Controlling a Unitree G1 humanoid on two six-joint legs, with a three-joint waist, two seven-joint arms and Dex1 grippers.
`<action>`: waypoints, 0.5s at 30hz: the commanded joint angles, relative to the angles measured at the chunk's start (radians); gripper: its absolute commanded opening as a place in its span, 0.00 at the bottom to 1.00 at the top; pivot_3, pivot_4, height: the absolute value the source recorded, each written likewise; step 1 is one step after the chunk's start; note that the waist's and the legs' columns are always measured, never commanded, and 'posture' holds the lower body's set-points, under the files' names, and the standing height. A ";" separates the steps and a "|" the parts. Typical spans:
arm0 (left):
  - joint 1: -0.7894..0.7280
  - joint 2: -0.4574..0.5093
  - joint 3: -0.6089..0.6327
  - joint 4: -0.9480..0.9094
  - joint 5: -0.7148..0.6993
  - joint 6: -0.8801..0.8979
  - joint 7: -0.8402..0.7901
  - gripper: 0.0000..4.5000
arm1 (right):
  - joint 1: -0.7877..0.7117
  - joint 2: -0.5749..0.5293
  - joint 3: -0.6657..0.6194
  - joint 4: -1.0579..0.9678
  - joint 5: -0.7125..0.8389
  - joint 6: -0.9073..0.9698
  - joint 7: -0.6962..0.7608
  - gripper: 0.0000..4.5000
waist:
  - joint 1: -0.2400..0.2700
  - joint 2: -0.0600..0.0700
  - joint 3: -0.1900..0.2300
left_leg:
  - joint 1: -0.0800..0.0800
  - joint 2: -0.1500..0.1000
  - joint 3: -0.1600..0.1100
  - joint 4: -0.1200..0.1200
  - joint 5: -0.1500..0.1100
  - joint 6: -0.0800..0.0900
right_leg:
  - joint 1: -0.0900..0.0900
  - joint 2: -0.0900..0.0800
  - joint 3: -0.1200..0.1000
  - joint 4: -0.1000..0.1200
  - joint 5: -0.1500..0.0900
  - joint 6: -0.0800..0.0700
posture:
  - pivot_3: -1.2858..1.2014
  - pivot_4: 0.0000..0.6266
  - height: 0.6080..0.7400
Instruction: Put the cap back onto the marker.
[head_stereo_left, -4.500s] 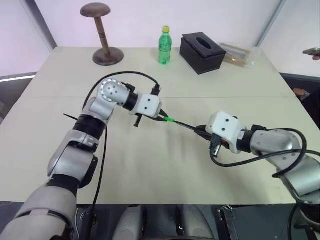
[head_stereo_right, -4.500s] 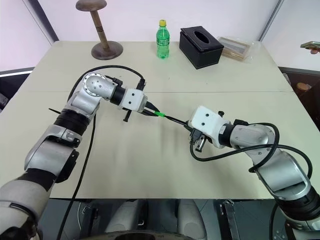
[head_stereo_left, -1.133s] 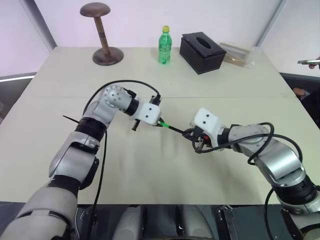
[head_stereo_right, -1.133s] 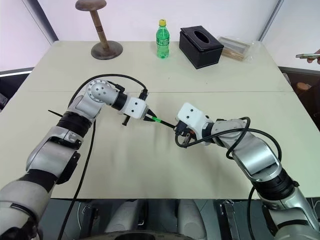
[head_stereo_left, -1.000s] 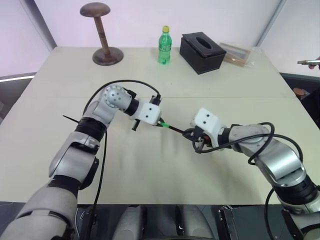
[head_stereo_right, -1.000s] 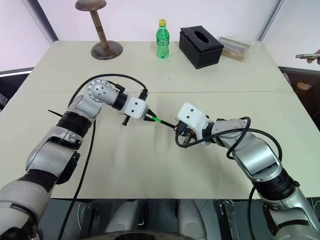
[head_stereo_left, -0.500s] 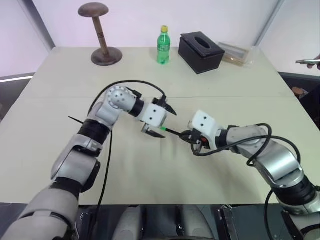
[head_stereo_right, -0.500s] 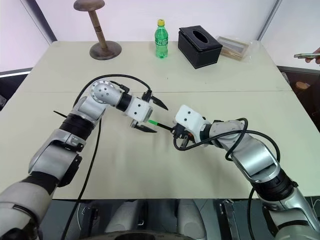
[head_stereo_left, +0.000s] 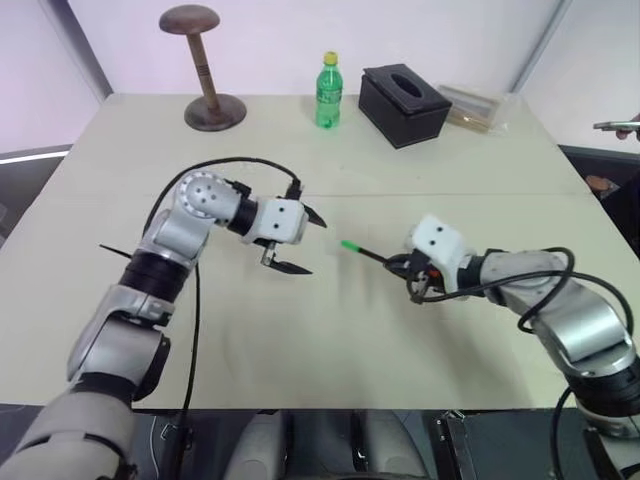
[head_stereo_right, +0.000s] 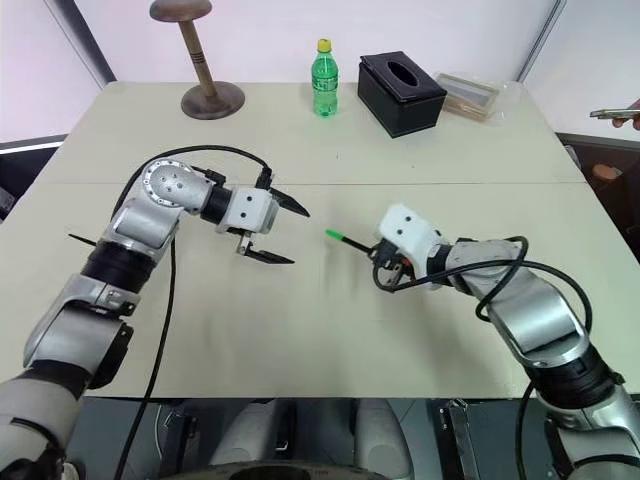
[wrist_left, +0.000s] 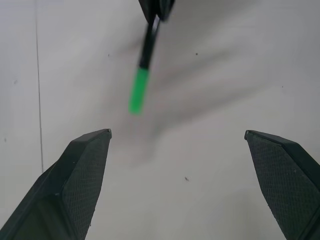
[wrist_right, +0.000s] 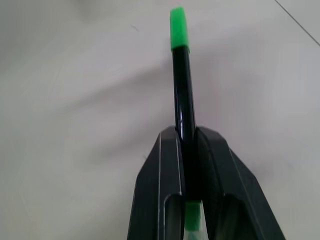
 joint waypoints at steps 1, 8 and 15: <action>0.018 0.006 0.050 -0.091 -0.006 0.078 0.089 1.00 | 0.026 0.005 -0.103 -0.040 -0.013 0.049 -0.077 0.00 | 0.001 0.000 0.000 | 0.000 0.000 0.000 0.000 0.000 0.000 | 0.000 0.000 0.000 0.000 0.000 0.000 | 0.52 0.24 1.00; 0.148 0.017 0.070 -0.271 -0.007 0.269 0.228 1.00 | 0.186 0.070 -0.279 -0.116 -0.081 0.202 -0.287 0.00 | 0.003 0.000 0.000 | 0.000 0.000 0.000 0.000 0.000 0.000 | 0.000 -0.001 0.000 0.000 0.000 0.000 | 0.52 0.24 1.00; 0.212 0.024 0.094 -0.375 -0.026 0.445 0.312 1.00 | 0.286 0.240 -0.415 -0.165 -0.116 0.299 -0.438 0.00 | 0.000 0.001 -0.001 | 0.001 0.000 0.000 0.000 0.000 0.000 | 0.000 -0.001 0.001 0.002 0.000 0.000 | 0.52 0.24 1.00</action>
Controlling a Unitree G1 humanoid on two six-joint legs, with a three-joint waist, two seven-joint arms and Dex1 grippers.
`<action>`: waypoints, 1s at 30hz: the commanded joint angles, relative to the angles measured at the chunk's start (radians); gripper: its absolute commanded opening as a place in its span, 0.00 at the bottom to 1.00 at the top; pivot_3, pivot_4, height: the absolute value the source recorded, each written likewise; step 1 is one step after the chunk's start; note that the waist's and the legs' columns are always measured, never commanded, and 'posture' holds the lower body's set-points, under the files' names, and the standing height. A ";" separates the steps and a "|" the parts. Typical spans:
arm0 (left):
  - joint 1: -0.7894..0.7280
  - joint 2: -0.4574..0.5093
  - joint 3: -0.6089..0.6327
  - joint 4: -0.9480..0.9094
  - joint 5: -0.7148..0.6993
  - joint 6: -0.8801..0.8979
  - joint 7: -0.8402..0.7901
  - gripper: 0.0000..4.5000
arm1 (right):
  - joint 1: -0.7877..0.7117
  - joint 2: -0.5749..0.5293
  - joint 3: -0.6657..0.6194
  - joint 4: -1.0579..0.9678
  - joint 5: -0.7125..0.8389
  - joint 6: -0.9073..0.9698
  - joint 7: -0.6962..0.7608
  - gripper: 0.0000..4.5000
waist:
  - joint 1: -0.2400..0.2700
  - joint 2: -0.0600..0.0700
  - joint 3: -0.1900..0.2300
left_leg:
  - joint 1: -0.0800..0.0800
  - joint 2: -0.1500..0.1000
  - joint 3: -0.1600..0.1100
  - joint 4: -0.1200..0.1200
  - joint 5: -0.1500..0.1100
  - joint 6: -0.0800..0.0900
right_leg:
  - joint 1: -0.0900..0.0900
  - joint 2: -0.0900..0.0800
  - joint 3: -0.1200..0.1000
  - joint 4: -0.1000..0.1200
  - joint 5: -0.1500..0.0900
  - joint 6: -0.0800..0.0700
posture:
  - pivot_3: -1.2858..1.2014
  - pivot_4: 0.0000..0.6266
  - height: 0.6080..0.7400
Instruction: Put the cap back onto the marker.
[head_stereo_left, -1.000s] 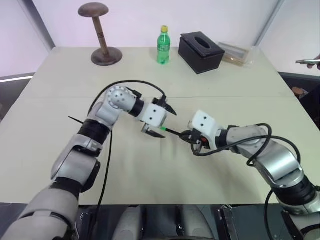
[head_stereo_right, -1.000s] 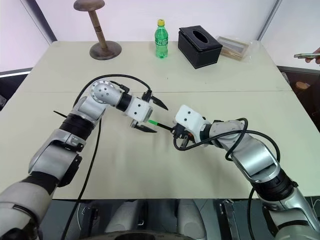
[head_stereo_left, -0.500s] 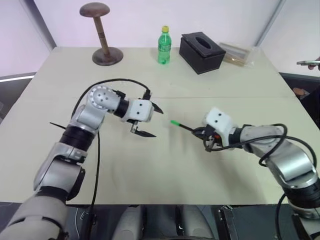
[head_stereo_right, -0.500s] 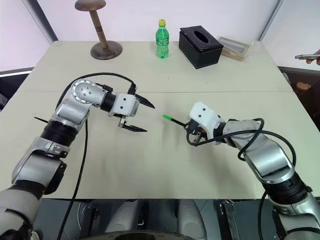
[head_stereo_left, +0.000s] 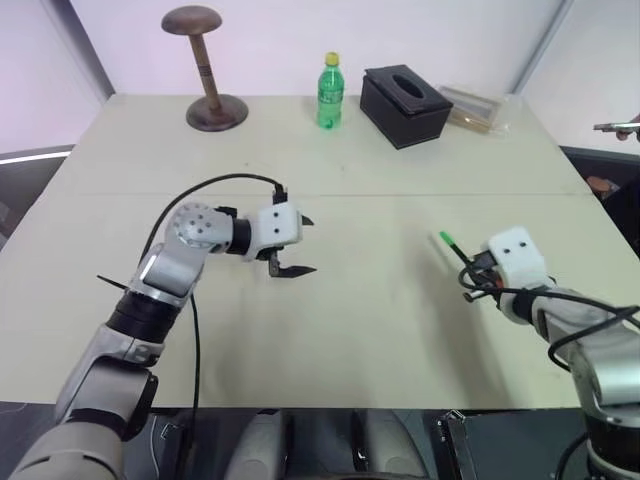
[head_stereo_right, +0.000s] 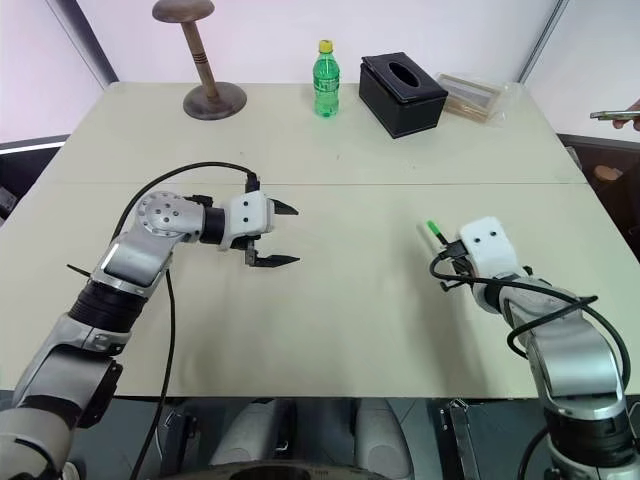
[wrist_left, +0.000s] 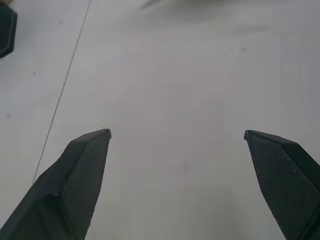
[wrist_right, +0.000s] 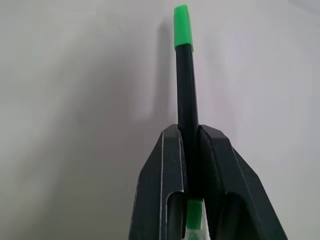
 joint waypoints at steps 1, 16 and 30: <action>0.010 0.003 0.040 -0.069 -0.025 0.091 0.049 1.00 | -0.011 0.080 -0.085 -0.058 -0.011 0.048 -0.068 0.00 | -0.001 0.000 0.000 | 0.000 0.000 0.000 0.000 0.000 0.000 | 0.000 0.000 0.000 0.000 0.000 0.000 | 0.52 0.24 1.00; 0.002 0.036 0.008 -0.109 -0.077 0.137 -0.003 1.00 | 0.004 0.173 -0.111 -0.078 0.018 0.107 -0.084 0.64 | 0.000 0.001 0.000 | 0.000 0.000 0.000 0.000 0.000 0.000 | 0.000 0.000 0.000 0.001 0.000 0.000 | 0.52 0.24 1.00; -0.115 -0.009 -0.078 0.062 -0.087 -0.051 -0.184 1.00 | 0.129 -0.238 -0.116 -0.411 0.146 0.160 0.163 0.99 | 0.002 0.001 0.000 | 0.001 0.000 0.000 0.000 0.000 0.000 | 0.002 0.001 -0.001 -0.001 0.000 0.000 | 0.52 0.24 1.00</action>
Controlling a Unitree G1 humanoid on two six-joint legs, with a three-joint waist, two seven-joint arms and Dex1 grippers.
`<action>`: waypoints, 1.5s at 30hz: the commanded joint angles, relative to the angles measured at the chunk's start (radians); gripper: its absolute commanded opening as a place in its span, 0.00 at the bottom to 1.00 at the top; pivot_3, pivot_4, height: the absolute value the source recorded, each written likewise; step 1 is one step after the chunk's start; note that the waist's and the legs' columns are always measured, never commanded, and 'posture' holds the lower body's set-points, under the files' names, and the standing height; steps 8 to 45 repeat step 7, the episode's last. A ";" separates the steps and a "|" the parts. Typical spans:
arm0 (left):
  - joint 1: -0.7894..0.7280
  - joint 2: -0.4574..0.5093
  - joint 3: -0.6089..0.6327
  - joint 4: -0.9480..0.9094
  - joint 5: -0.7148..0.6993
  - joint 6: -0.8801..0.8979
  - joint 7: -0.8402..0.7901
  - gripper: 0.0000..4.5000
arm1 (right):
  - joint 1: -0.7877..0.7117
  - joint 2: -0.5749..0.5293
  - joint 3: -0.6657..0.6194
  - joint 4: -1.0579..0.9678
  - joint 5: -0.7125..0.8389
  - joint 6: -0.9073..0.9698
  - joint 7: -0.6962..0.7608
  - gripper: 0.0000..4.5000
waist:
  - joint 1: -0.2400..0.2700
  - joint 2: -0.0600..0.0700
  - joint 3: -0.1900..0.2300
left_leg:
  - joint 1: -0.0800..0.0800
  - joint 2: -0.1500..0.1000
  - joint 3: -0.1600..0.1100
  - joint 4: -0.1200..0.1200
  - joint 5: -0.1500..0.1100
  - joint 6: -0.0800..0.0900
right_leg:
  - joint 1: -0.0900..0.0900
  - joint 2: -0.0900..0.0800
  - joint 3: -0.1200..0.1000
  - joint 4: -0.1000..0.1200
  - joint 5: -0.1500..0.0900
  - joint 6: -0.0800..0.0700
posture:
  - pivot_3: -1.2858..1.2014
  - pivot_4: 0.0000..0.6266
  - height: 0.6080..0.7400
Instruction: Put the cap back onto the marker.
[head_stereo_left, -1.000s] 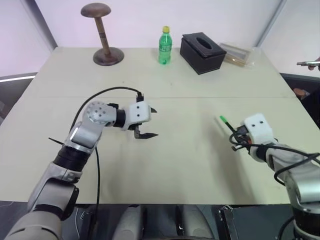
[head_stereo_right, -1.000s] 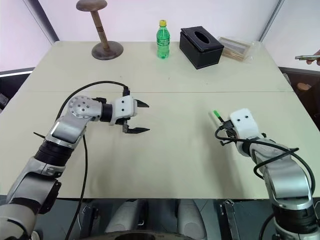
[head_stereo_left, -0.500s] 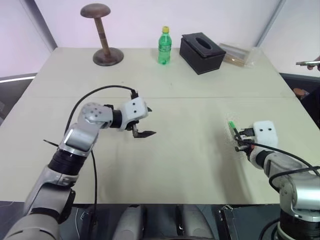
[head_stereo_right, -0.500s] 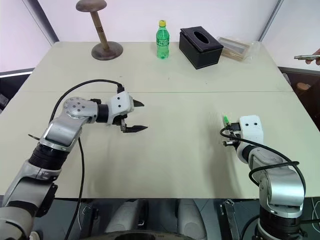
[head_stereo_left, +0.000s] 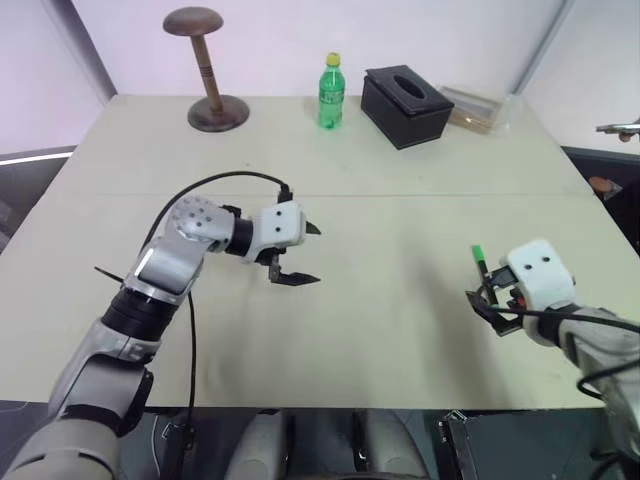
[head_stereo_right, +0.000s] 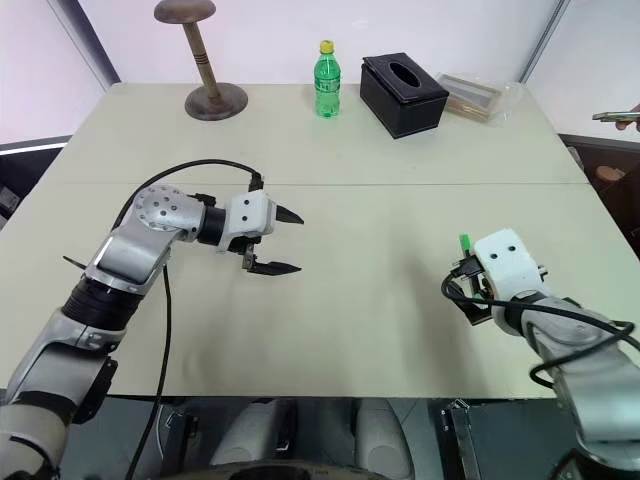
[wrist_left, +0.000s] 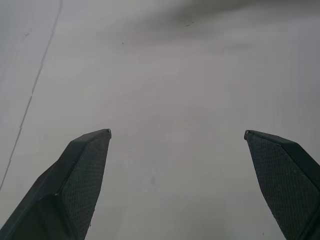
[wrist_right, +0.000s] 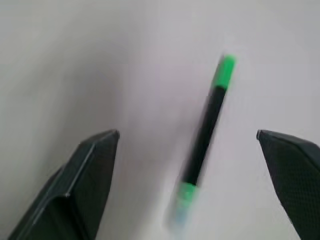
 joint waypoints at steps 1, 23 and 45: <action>-0.055 -0.035 -0.020 0.065 -0.001 -0.076 -0.033 1.00 | 0.029 -0.057 -0.053 -0.110 0.073 0.030 0.060 0.99 | 0.001 0.000 0.000 | 0.000 0.000 0.000 0.000 0.000 0.000 | 0.000 0.000 0.000 0.000 0.000 0.000 | 0.52 0.24 1.00; -0.134 -0.159 -0.047 0.245 0.008 -0.157 -0.030 1.00 | 0.093 -0.128 -0.192 -0.112 0.285 0.005 0.003 0.99 | 0.004 -0.001 0.000 | 0.000 0.000 0.000 0.000 0.000 0.000 | 0.001 -0.001 0.000 -0.001 0.000 0.000 | 0.52 0.24 1.00; -0.134 -0.159 -0.047 0.245 0.008 -0.157 -0.030 1.00 | 0.093 -0.128 -0.192 -0.112 0.285 0.005 0.003 0.99 | 0.004 -0.001 0.000 | 0.000 0.000 0.000 0.000 0.000 0.000 | 0.001 -0.001 0.000 -0.001 0.000 0.000 | 0.52 0.24 1.00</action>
